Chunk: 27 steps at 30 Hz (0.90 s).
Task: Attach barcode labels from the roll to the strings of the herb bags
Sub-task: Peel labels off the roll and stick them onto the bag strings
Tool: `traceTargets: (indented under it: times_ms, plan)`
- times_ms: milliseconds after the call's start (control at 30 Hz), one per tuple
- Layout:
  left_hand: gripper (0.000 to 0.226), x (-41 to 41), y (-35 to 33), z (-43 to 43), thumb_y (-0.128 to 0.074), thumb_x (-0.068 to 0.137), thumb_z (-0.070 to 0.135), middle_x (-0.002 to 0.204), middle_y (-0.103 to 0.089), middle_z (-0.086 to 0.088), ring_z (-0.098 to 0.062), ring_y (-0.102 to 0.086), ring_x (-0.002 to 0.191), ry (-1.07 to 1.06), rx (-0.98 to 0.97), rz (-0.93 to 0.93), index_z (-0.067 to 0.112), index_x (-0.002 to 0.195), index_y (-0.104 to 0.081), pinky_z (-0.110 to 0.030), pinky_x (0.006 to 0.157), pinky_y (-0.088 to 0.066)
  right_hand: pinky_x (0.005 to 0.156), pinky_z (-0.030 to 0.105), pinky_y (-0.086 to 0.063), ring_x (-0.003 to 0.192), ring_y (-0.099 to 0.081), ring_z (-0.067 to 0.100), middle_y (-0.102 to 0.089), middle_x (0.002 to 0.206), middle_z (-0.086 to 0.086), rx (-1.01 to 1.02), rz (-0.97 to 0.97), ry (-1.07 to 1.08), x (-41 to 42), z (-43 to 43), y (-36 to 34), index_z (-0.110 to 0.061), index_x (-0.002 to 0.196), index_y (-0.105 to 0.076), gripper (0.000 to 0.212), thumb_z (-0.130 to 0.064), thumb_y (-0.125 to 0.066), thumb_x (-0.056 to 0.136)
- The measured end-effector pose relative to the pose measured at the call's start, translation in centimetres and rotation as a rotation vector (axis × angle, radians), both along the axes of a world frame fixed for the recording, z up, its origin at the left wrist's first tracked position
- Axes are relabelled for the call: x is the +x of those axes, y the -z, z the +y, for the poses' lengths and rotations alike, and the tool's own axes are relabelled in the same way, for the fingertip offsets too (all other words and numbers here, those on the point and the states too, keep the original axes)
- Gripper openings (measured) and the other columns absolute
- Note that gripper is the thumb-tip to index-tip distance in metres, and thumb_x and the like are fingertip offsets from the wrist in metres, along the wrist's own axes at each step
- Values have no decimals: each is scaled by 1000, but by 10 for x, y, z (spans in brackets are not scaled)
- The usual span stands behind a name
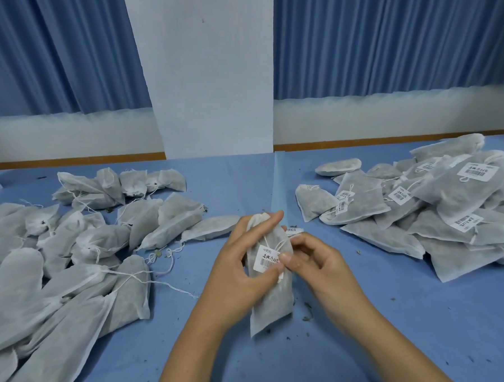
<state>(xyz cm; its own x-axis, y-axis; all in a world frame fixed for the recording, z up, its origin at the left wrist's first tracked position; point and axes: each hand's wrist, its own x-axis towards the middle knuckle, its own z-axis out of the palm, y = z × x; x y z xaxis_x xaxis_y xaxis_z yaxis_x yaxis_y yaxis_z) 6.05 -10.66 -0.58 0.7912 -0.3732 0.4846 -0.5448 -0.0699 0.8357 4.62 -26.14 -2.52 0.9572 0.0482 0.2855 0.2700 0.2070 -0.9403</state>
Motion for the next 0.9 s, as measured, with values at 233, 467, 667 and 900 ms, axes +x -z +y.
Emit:
traceTargets:
  times_ms: [233,467,667,900]
  plan:
    - [61,-1,2,-3,-68,81,6,127,-53,10,0,-50,122,-30,-36,-16,37,132,-56,-8,93,-39,81,24,-51,91,-66,19,-70,95,9,-41,-1,6,-1,-3,-1,2,102,-62,32,-19,-64,79]
    - [56,6,7,-5,-60,88,13,137,-53,13,-8,-46,132,-70,-129,-43,45,132,-52,-26,108,-38,93,40,-53,105,-64,31,-65,116,13,-144,56,-92,0,-7,-2,-11,119,-56,50,-16,-77,74]
    - [57,11,12,-8,-60,92,22,135,-53,26,-1,-49,128,-45,-255,41,48,137,-40,-18,99,-44,44,27,-48,76,-68,19,-70,107,3,-91,109,-37,-2,-12,-7,-11,113,-61,41,-20,-77,76]
    - [45,21,22,-8,-51,97,16,128,-58,12,1,-56,117,-237,-209,43,38,136,-41,-11,94,-43,41,25,-44,66,-63,15,-71,96,6,42,137,142,3,-22,-10,-11,102,-66,36,-26,-71,70]
